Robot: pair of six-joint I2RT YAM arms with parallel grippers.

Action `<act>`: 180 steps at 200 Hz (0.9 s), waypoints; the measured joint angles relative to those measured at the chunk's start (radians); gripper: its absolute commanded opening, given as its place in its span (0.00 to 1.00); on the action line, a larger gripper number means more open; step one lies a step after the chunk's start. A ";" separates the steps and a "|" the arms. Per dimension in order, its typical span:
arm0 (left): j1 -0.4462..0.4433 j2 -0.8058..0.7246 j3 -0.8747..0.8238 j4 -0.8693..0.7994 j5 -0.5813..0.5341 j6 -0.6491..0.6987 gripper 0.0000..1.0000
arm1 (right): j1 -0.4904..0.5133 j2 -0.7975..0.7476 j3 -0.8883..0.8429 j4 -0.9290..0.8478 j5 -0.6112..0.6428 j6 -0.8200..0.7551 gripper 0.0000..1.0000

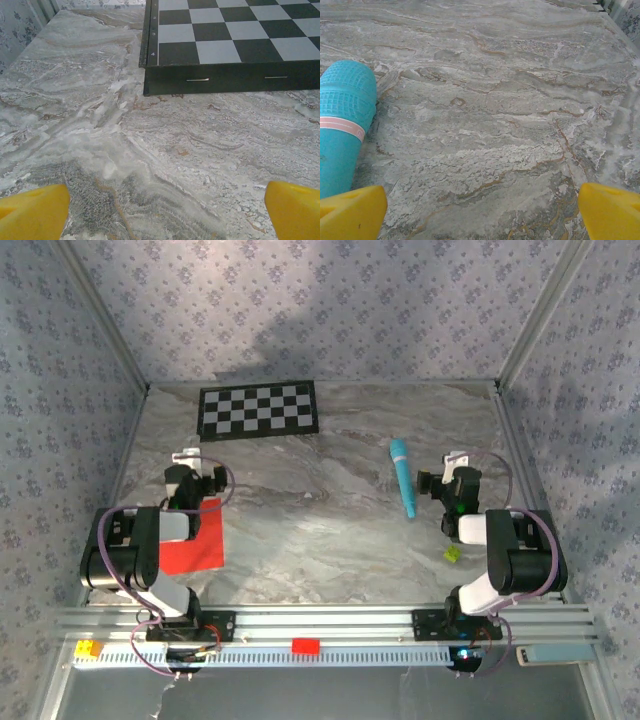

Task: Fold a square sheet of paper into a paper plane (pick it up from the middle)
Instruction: Move the square sheet of paper to the center of the table.

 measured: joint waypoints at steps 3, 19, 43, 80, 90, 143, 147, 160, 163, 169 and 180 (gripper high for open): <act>0.000 0.000 0.000 0.000 0.000 0.000 1.00 | 0.000 0.000 0.000 0.000 0.000 0.000 1.00; 0.000 0.000 0.000 0.000 0.000 0.000 1.00 | 0.000 0.000 0.000 0.000 0.000 0.000 1.00; 0.000 0.000 0.000 0.000 0.000 0.000 1.00 | 0.000 0.000 0.000 0.000 -0.003 0.000 1.00; 0.000 0.000 0.000 0.000 0.000 0.000 1.00 | 0.000 0.000 0.000 0.000 -0.006 0.000 1.00; 0.000 0.000 0.000 0.000 0.000 0.000 1.00 | 0.000 0.000 0.000 0.000 -0.007 0.000 1.00; 0.007 0.000 0.000 0.000 0.003 0.000 1.00 | -0.008 0.000 0.000 0.000 -0.015 0.003 1.00; 0.007 0.000 0.000 0.000 0.003 0.000 1.00 | -0.008 0.000 0.000 0.000 -0.015 0.003 1.00; 0.007 0.000 0.000 0.000 0.003 0.000 1.00 | -0.010 0.000 0.000 0.000 -0.014 0.004 1.00; 0.007 0.000 0.000 0.000 0.003 0.000 1.00 | -0.010 0.000 0.000 0.000 -0.015 0.004 1.00; 0.007 0.000 0.000 0.000 0.003 0.000 1.00 | -0.010 0.000 0.000 0.000 -0.015 0.004 1.00; 0.006 0.000 0.000 0.000 0.003 0.000 1.00 | -0.010 0.000 0.000 0.000 -0.014 0.004 1.00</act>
